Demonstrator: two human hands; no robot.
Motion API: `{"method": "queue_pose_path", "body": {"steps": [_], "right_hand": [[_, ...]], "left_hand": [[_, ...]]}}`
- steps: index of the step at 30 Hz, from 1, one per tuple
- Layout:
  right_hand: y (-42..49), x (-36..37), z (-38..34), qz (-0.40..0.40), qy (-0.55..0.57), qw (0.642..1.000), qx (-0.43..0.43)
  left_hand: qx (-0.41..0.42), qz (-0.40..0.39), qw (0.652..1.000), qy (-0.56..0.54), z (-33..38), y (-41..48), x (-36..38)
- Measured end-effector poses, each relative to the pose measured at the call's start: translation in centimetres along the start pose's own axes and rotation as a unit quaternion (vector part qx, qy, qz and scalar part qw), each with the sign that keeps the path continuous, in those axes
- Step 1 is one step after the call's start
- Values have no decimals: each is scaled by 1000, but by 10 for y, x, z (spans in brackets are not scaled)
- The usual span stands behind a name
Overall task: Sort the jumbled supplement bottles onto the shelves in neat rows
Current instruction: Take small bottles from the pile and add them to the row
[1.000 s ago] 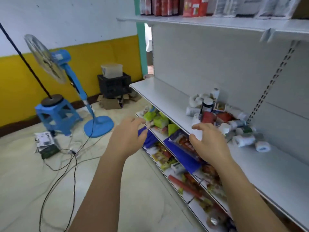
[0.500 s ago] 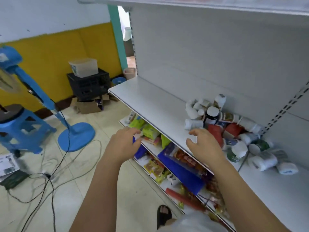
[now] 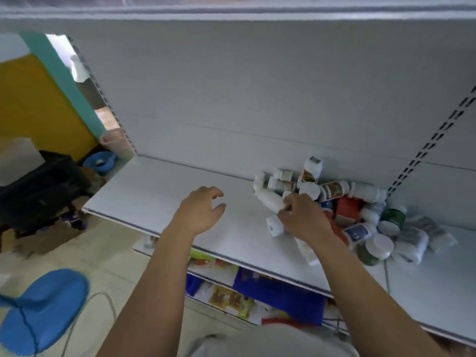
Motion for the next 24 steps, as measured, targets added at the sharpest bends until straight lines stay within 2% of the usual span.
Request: {"method": "queue_pose_path", "body": {"steps": [5,9,13,20,24], "right_hand": [[34,21,-19,51,25,997,54],[73,33,-32,79,8,995,60],[113,48,-28,63,-63,994,65],[136,84,-16,81,-90,991,57],[126,75,-18,116,-40,992,31]], "left_hand": [[86,-66,994,31,12,67,14],[150,-106,982,37,29,119,31],[135,-119,984,14,40,172,48],[83,-109,990,-34,61,217,86],[55,-80,995,-17,60,219,88]]}}
Point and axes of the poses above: each hand's wrist, its own y-axis towards the middle knuckle, its own x-axis out of the palm, z = x × y, the point moved 8 cm from there along y, towards the middle knuckle, and after that the axes turned 5 degrees about -x, right-handed, at the moved point
